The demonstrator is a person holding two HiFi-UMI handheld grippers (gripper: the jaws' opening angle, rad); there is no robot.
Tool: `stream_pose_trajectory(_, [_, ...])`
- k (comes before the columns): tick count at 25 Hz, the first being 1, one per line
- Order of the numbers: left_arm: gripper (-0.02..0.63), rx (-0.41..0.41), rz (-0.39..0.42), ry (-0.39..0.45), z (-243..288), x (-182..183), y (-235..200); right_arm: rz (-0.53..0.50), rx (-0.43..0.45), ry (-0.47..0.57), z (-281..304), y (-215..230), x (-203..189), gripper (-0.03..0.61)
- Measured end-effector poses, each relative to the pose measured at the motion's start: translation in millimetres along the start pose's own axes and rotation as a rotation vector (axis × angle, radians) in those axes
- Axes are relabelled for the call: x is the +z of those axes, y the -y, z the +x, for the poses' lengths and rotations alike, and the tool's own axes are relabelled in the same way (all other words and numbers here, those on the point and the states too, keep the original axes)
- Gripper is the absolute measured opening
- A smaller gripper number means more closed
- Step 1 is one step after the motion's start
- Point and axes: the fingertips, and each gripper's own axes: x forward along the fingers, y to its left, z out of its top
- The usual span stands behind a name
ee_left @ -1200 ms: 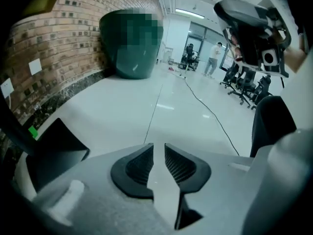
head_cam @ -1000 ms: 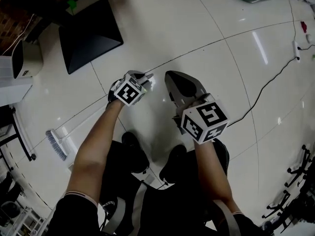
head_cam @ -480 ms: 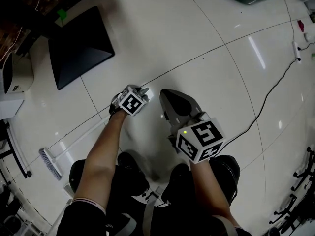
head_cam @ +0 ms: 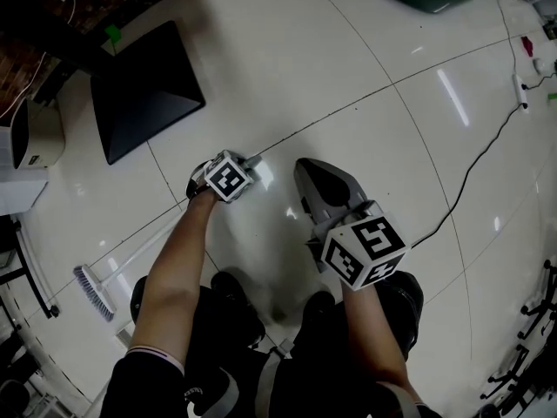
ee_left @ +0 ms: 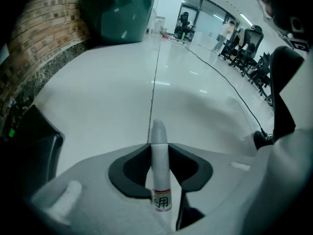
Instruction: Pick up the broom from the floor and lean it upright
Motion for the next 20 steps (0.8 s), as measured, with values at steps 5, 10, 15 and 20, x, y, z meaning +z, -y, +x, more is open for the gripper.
stream_pose_trajectory(5, [0.103, 0.051, -0.042, 0.049, -63, 23, -23, 0.013, 0.022, 0.011, -5, -16, 31, 0.005])
stream_pose_trajectory(10, [0.103, 0.103, -0.043, 0.181, -153, 56, -24, 0.022, 0.041, 0.011, -18, -39, 76, 0.005])
stream_pose_trajectory(15, [0.101, 0.129, -0.044, 0.261, -250, 57, -10, -0.015, 0.049, -0.020, -29, -84, 130, 0.005])
stream_pose_trajectory(20, [0.101, 0.174, -0.027, 0.369, -362, 69, 17, -0.068, 0.085, -0.044, -54, -140, 195, 0.005])
